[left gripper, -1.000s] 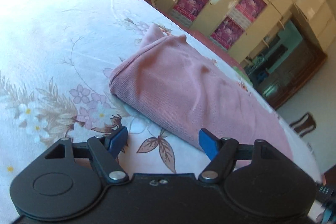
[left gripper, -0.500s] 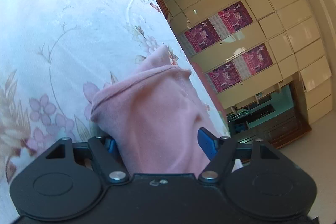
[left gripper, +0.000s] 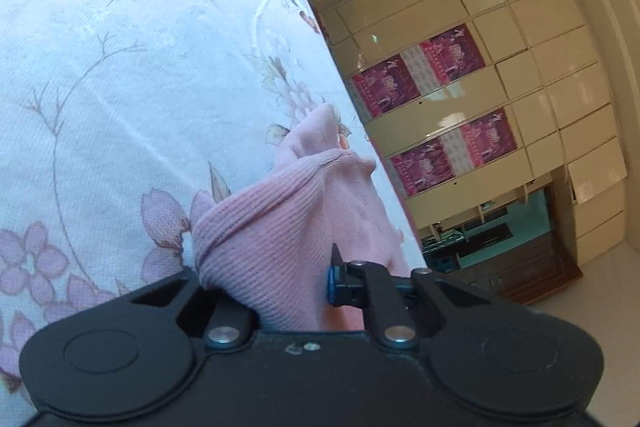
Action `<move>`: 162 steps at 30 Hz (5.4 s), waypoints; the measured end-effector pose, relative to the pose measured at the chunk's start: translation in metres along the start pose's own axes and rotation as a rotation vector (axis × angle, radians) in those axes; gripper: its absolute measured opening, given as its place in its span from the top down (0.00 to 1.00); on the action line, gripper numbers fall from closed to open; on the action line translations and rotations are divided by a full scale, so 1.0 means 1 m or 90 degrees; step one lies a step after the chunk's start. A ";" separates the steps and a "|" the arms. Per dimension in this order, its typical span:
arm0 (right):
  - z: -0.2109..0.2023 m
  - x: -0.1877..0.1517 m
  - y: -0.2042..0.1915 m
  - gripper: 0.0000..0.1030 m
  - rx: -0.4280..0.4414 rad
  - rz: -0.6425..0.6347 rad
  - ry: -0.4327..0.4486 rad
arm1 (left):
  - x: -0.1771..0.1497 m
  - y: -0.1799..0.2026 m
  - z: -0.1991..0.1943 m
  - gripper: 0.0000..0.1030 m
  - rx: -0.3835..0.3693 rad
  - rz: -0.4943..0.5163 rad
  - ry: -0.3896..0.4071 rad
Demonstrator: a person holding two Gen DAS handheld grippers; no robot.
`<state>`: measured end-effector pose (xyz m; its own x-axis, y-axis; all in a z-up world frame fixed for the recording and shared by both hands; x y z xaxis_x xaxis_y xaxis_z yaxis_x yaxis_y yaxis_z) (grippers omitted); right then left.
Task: Fold small clothes
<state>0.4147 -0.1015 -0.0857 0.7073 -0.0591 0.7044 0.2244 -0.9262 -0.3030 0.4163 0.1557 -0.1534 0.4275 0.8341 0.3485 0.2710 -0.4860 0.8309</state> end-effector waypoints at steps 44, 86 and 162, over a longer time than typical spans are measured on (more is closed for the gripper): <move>-0.142 0.009 0.265 0.91 0.098 0.314 0.055 | -0.241 0.251 0.075 0.41 0.002 0.524 -0.215; -0.065 0.024 0.211 0.94 0.086 0.133 -0.046 | -0.158 0.171 0.129 0.32 0.095 0.448 -0.262; -0.026 0.045 0.197 0.79 -0.032 0.014 -0.073 | -0.145 0.174 0.160 0.26 0.145 0.504 -0.287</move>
<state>0.4733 -0.2963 -0.0975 0.7849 -0.0397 0.6183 0.1752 -0.9430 -0.2829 0.5397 -0.0918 -0.1284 0.8408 0.0826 0.5350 -0.0999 -0.9476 0.3034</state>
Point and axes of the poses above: each gripper's, at about its wrist camera, not at the fingertips, and z roughly the way its jaws point, y to its right, x to its top, the point moved 6 cm from there along z, roughly the way its jaws point, and after that the axes turned 7 degrees about -y, right-handed, at the moved point
